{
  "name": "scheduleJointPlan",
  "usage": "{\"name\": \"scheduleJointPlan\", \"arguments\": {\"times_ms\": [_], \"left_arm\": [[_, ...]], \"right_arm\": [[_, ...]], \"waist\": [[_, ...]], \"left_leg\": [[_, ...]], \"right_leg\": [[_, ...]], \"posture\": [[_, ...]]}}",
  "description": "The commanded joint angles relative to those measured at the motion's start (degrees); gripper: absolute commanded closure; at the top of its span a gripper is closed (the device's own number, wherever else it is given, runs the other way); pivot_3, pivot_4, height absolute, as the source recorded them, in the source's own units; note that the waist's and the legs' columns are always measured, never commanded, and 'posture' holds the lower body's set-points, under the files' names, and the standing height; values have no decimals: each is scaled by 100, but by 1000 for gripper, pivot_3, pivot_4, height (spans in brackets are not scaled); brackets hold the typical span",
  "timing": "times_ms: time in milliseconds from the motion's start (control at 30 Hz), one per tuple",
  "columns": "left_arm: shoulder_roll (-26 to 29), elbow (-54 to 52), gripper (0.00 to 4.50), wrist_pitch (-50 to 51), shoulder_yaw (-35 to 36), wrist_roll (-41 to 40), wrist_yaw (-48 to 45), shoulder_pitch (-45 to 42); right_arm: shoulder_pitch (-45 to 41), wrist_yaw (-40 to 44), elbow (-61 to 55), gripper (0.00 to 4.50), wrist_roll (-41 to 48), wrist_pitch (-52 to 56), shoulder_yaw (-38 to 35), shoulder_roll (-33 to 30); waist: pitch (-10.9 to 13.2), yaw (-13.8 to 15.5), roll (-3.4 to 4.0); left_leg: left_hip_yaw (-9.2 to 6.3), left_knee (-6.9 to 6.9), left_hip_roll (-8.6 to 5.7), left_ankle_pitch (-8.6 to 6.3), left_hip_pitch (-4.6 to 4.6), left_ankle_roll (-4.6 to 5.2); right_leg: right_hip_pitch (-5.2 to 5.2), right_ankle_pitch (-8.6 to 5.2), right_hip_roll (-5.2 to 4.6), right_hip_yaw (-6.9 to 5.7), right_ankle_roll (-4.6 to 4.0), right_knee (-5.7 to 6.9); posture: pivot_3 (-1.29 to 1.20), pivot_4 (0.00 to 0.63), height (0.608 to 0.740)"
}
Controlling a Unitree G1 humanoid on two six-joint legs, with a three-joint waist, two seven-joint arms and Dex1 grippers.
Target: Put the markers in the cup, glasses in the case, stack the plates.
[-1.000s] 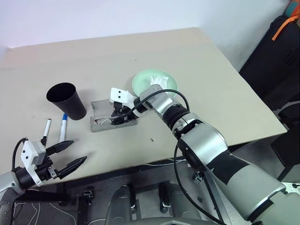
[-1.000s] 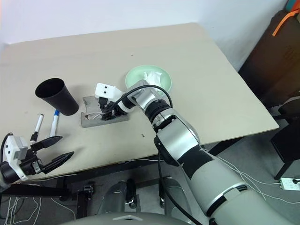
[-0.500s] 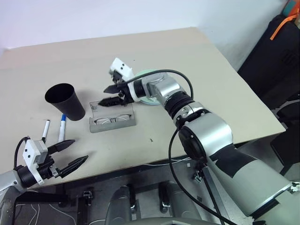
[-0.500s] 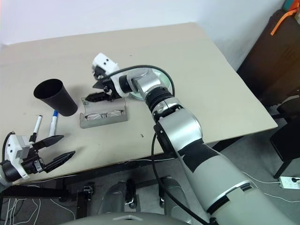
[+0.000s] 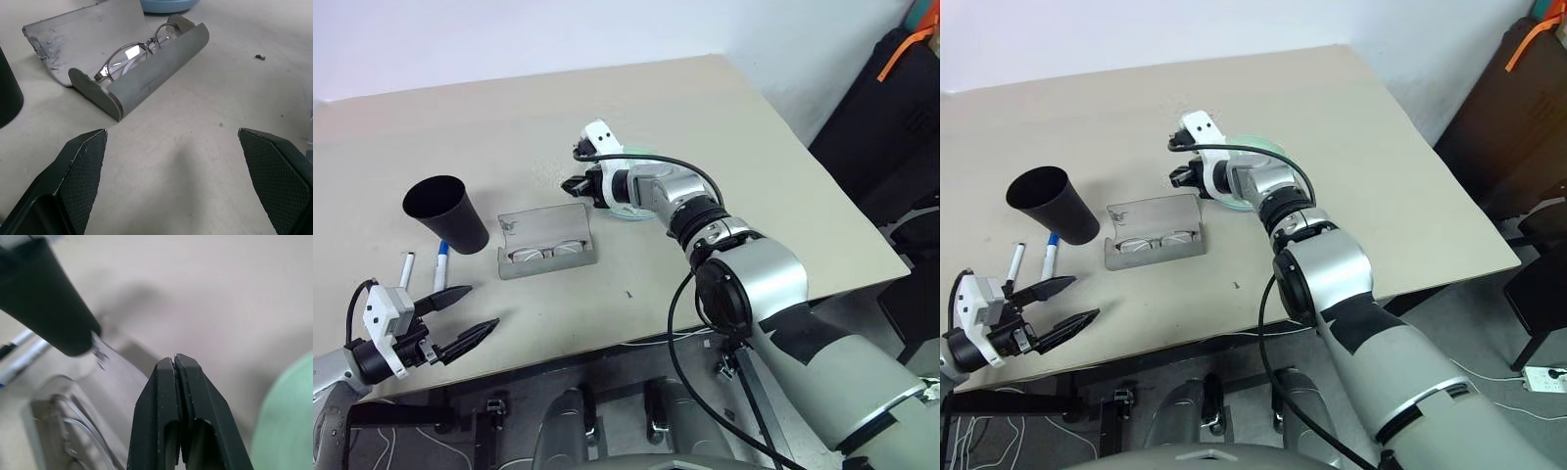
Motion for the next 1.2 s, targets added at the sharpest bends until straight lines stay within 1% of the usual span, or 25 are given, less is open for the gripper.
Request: {"name": "scheduleJointPlan", "arguments": {"times_ms": [33,167,400,633,667,700,900,1200], "left_arm": [[91,-82,0,-15,34,16,-21,8],[89,-130,0,-5,74,1,-29,80],[99,-104,0,-53,151,-9,-78,184],[40,-65,0,-123,131,8,-93,255],[39,-57,0,-128,124,10,-93,255],[40,-49,0,-133,119,12,-93,252],[51,-21,0,-141,91,27,-85,197],[61,-150,0,-76,119,16,-26,224]], "right_arm": [[14,-217,-54,4427,-3,10,-95,77],[103,-325,-39,4427,-49,49,-106,109],[172,-183,-31,4427,-242,70,15,123],[202,201,-51,4427,-445,-31,177,92],[198,234,-55,4065,-448,-36,181,84],[190,249,-58,3892,-453,-42,176,79],[163,195,-74,1861,-438,-186,87,73],[170,164,-63,1861,-452,-433,44,38]], "waist": [[0,1,0],[0,3,0],[0,3,0],[0,3,0],[0,3,0],[0,3,0],[0,3,0],[0,2,0]], "left_leg": [[0,4,0,0,0,0],[-4,17,1,-1,4,0],[-9,21,1,-1,6,-1],[-9,22,1,-1,5,-1],[-9,22,1,-1,5,-1],[-9,22,1,-1,5,-1],[-10,22,1,-1,6,-1],[-10,21,1,-1,5,-1]], "right_leg": [[1,0,1,0,1,3],[10,-9,0,-1,-12,6],[13,-9,0,-2,-13,9],[13,-9,0,-2,-13,8],[13,-9,0,-2,-13,8],[13,-9,0,-2,-13,8],[13,-9,0,-2,-13,9],[12,-9,0,-2,-13,8]], "posture": [[0,150,740],[0,150,740],[0,150,740],[0,150,740],[0,150,740],[0,150,740],[0,150,740],[0,150,740]]}}
